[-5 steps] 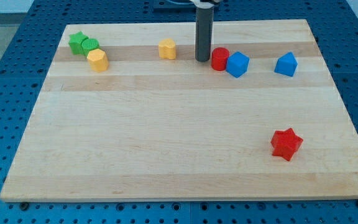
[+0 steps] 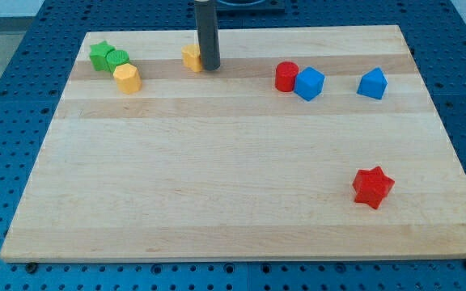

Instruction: Place yellow heart at the top of green circle

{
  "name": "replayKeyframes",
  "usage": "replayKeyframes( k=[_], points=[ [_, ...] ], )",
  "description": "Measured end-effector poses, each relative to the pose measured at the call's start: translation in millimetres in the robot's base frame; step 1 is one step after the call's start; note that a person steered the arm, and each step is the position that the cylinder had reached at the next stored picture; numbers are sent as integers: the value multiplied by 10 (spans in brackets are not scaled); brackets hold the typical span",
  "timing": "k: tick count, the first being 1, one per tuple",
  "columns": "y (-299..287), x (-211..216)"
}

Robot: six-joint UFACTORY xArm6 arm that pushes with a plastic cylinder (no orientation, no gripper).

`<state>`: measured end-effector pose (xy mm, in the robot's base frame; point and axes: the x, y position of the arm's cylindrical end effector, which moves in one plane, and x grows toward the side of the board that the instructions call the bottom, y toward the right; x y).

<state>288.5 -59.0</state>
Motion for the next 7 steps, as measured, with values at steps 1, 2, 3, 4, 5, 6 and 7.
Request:
replayKeyframes(
  k=[1, 2, 3, 4, 5, 6, 7],
  points=[
    [95, -41],
    [126, -75],
    [56, -107],
    [-189, -122],
    [-454, -122],
    [-718, -122],
    [-925, -122]
  ],
)
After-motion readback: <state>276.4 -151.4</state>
